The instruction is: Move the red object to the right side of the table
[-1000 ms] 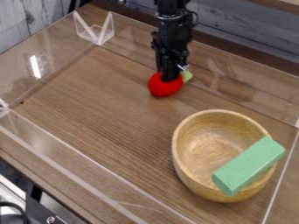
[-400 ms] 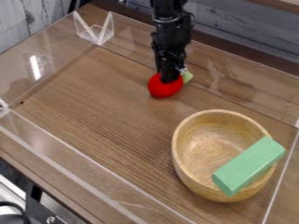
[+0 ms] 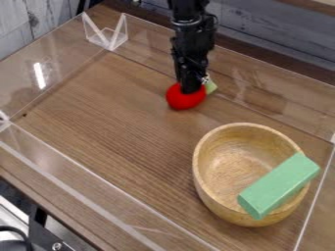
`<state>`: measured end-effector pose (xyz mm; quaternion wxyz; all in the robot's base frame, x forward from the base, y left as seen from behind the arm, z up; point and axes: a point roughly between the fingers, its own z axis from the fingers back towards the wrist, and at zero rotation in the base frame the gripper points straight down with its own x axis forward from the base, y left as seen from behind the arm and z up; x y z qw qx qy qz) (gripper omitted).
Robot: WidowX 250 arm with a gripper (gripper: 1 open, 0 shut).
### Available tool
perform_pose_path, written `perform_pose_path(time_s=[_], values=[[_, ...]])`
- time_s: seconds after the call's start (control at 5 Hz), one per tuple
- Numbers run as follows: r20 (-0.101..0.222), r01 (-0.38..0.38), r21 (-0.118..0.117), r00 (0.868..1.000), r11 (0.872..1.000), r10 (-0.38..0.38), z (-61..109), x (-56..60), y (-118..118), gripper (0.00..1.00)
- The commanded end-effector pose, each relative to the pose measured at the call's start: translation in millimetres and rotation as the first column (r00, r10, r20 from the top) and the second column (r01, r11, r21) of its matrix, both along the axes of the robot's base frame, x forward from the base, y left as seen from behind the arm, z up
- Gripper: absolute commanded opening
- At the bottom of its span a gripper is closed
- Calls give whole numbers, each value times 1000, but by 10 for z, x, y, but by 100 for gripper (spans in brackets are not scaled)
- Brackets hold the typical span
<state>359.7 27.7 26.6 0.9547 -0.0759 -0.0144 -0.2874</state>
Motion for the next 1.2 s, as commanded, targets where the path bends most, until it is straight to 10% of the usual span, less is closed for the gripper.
perform_pose_path(time_s=[0.0,0.4,1.0], values=[[-13,46,-17,999,999,-47,-117,-1,-112,0],[-21,-103,-36,995,994,102,-158,35,-325,0],[-60,-111,-48,992,993,108,-241,-51,-355,0]])
